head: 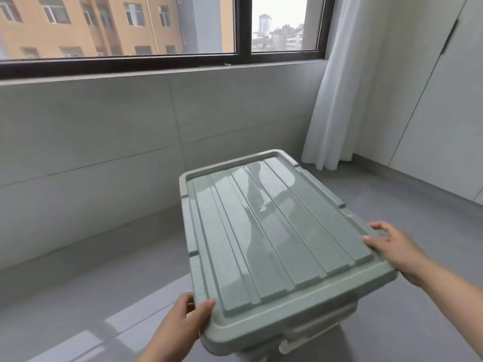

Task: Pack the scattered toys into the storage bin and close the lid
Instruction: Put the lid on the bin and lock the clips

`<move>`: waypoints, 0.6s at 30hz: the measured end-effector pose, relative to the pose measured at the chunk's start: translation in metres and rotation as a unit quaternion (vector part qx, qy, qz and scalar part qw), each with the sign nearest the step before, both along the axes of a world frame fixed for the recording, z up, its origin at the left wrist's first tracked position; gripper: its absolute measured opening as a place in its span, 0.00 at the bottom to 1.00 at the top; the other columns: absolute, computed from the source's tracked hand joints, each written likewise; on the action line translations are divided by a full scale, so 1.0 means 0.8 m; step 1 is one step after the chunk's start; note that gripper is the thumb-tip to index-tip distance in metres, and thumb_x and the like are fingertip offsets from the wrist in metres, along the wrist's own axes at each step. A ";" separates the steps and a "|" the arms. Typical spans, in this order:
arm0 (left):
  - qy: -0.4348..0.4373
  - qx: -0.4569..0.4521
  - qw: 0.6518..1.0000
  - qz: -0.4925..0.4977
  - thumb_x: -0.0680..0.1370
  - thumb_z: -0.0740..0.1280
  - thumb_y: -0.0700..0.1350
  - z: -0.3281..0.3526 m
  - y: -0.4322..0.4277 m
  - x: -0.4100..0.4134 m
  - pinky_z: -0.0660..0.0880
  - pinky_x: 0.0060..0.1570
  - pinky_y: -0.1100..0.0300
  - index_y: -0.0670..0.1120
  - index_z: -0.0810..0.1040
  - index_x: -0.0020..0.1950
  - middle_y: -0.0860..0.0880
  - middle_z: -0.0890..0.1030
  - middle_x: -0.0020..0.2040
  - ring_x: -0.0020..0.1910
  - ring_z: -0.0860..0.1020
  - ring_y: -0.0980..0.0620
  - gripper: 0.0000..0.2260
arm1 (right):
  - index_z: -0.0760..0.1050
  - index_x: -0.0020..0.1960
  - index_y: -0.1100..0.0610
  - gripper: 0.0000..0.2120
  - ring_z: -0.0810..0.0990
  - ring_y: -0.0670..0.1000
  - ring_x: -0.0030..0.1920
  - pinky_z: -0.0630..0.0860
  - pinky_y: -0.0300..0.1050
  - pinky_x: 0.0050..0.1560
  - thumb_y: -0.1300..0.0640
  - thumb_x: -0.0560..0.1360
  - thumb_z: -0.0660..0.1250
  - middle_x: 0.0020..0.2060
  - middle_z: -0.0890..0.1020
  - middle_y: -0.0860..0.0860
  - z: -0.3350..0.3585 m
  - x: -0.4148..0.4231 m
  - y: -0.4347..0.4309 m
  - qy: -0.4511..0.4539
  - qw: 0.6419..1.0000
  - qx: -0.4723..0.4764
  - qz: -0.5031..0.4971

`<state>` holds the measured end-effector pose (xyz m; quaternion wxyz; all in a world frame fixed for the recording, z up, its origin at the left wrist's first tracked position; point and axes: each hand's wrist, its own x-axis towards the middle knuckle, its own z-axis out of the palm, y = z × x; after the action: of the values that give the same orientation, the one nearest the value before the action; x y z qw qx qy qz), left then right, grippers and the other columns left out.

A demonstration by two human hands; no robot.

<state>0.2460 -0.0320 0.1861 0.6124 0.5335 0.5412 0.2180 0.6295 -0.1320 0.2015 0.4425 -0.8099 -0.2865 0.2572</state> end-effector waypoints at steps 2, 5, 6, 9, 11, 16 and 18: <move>0.077 0.018 0.997 0.018 0.76 0.67 0.46 -0.011 -0.002 0.022 0.75 0.44 0.57 0.43 0.75 0.53 0.46 0.82 0.48 0.46 0.79 0.50 0.10 | 0.71 0.59 0.56 0.13 0.80 0.56 0.44 0.74 0.48 0.43 0.60 0.75 0.65 0.49 0.80 0.58 -0.022 0.021 0.010 0.000 1.000 -0.021 0.019; 0.130 0.024 0.991 0.033 0.78 0.63 0.40 -0.022 -0.012 0.051 0.68 0.38 0.66 0.45 0.71 0.52 0.47 0.79 0.49 0.45 0.75 0.52 0.03 | 0.71 0.57 0.56 0.10 0.79 0.54 0.48 0.73 0.49 0.49 0.60 0.75 0.65 0.51 0.79 0.54 -0.037 0.037 0.021 -0.003 0.999 -0.031 0.038; 0.146 0.021 0.988 0.036 0.78 0.62 0.39 -0.019 -0.016 0.061 0.68 0.39 0.66 0.45 0.70 0.52 0.47 0.78 0.49 0.46 0.74 0.51 0.04 | 0.71 0.56 0.56 0.09 0.78 0.54 0.48 0.72 0.48 0.48 0.61 0.76 0.64 0.50 0.79 0.54 -0.036 0.041 0.024 -0.009 0.999 -0.034 0.040; 0.209 0.013 0.977 0.047 0.78 0.61 0.40 -0.025 -0.020 0.084 0.68 0.52 0.62 0.43 0.71 0.61 0.44 0.77 0.60 0.58 0.74 0.48 0.12 | 0.70 0.55 0.54 0.09 0.77 0.55 0.50 0.70 0.47 0.49 0.62 0.76 0.63 0.52 0.79 0.54 -0.041 0.052 0.029 0.002 0.998 -0.046 0.046; 0.246 -0.004 0.968 0.054 0.77 0.61 0.40 -0.024 -0.024 0.093 0.68 0.59 0.60 0.40 0.68 0.67 0.41 0.74 0.65 0.63 0.73 0.45 0.17 | 0.69 0.56 0.54 0.10 0.77 0.55 0.52 0.71 0.49 0.52 0.63 0.76 0.63 0.54 0.79 0.55 -0.047 0.056 0.031 0.030 0.997 -0.046 0.055; 0.290 -0.017 0.952 0.095 0.80 0.58 0.41 -0.004 -0.035 0.109 0.64 0.60 0.62 0.39 0.60 0.72 0.40 0.68 0.71 0.68 0.69 0.44 0.21 | 0.65 0.67 0.59 0.19 0.74 0.58 0.60 0.68 0.49 0.59 0.61 0.77 0.62 0.59 0.75 0.57 -0.054 0.063 0.034 -0.015 0.989 -0.102 0.107; 0.308 0.004 0.946 0.104 0.81 0.56 0.41 0.002 -0.039 0.121 0.60 0.62 0.64 0.39 0.53 0.74 0.42 0.63 0.73 0.71 0.66 0.46 0.23 | 0.59 0.72 0.59 0.27 0.65 0.59 0.70 0.61 0.54 0.70 0.57 0.76 0.62 0.70 0.67 0.58 -0.064 0.072 0.036 -0.098 0.974 -0.126 0.161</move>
<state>0.3425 -0.0632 0.1874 0.3881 0.5180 0.7547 0.1076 0.6868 -0.1032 0.1507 0.2600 -0.8235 -0.4203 0.2786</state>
